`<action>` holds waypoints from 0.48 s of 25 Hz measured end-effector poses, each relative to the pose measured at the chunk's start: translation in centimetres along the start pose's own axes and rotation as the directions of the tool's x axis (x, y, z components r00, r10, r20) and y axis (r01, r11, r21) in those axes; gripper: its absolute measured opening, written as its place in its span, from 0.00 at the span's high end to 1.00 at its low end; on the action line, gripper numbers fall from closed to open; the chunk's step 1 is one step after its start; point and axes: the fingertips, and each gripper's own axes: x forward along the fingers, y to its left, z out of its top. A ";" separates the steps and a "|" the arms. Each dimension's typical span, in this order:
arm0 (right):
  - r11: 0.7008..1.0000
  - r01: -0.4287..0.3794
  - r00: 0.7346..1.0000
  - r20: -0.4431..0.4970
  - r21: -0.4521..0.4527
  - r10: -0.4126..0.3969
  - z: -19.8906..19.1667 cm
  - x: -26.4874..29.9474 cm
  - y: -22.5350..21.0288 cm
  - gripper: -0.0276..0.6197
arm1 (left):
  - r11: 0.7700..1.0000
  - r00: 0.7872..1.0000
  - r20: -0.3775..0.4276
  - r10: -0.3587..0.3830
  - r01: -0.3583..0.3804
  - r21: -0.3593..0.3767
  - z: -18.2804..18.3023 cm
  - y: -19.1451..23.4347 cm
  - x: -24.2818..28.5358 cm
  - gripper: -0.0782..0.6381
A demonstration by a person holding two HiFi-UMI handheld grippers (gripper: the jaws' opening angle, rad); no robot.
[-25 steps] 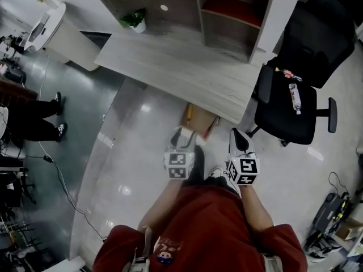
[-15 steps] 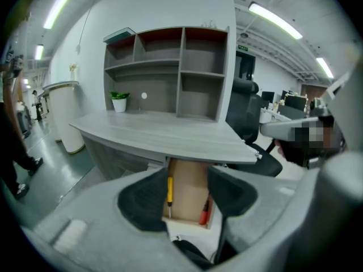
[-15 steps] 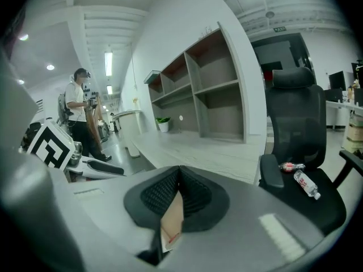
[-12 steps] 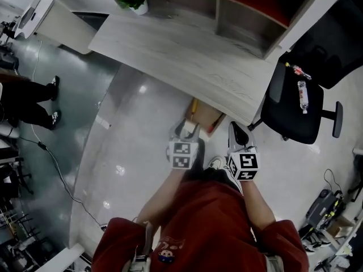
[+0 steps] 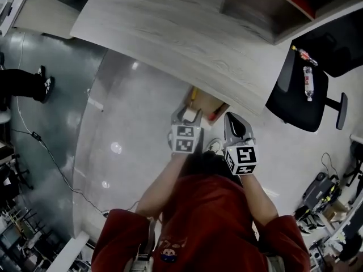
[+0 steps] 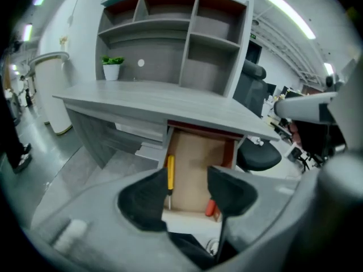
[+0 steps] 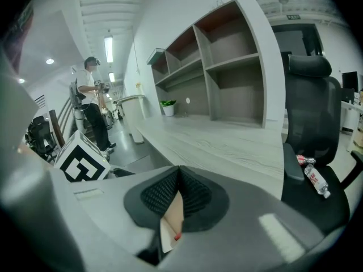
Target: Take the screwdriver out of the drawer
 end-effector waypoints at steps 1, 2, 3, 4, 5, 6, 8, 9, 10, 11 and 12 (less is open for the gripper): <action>1.000 -0.002 1.000 -0.009 -0.001 0.002 -0.3 0.5 0.1 0.96 | 1.000 1.000 -0.011 -0.005 0.005 -0.003 -0.4 0.3 0.6 0.59; 1.000 -0.003 1.000 -0.018 -0.002 0.003 -0.6 1.0 0.2 0.96 | 1.000 1.000 -0.022 -0.010 0.010 -0.004 -0.8 0.5 1.3 0.59; 1.000 -0.003 1.000 -0.025 -0.002 0.003 -0.9 1.5 0.2 0.95 | 1.000 0.999 -0.032 -0.015 0.015 -0.003 -1.2 0.7 1.9 0.59; 1.000 -0.002 0.999 -0.033 -0.001 0.002 -1.2 2.0 0.2 0.96 | 1.000 0.999 -0.042 -0.021 0.021 -0.002 -1.6 0.9 2.5 0.59; 1.000 -0.002 0.999 -0.040 -0.001 0.002 -1.5 2.5 0.2 0.96 | 1.000 0.998 -0.051 -0.026 0.025 -0.005 -2.0 1.1 3.1 0.59; 1.000 -0.001 0.999 -0.047 0.000 0.001 -1.8 3.0 0.1 0.96 | 1.000 0.998 -0.060 -0.029 0.029 -0.008 -2.5 1.3 3.8 0.59; 1.000 0.000 0.998 -0.060 0.003 0.000 -2.4 3.7 0.0 0.96 | 0.999 0.996 -0.079 -0.035 0.033 -0.017 -3.5 1.7 4.9 0.59; 1.000 0.001 0.998 -0.065 0.004 -0.001 -2.6 4.0 0.0 0.96 | 0.999 0.995 -0.089 -0.037 0.035 -0.020 -3.9 1.8 5.5 0.59; 1.000 0.002 0.997 -0.071 0.004 -0.002 -2.7 4.3 -0.1 0.96 | 0.999 0.994 -0.099 -0.038 0.036 -0.023 -4.4 1.9 6.0 0.59; 1.000 0.004 0.997 -0.076 0.004 -0.004 -2.9 4.5 -0.2 0.96 | 0.999 0.993 -0.108 -0.038 0.035 -0.026 -4.8 2.1 6.5 0.59; 1.000 0.005 0.997 -0.081 0.004 -0.005 -3.1 4.8 -0.3 0.96 | 0.999 0.992 -0.117 -0.035 0.032 -0.028 -5.2 2.3 7.1 0.59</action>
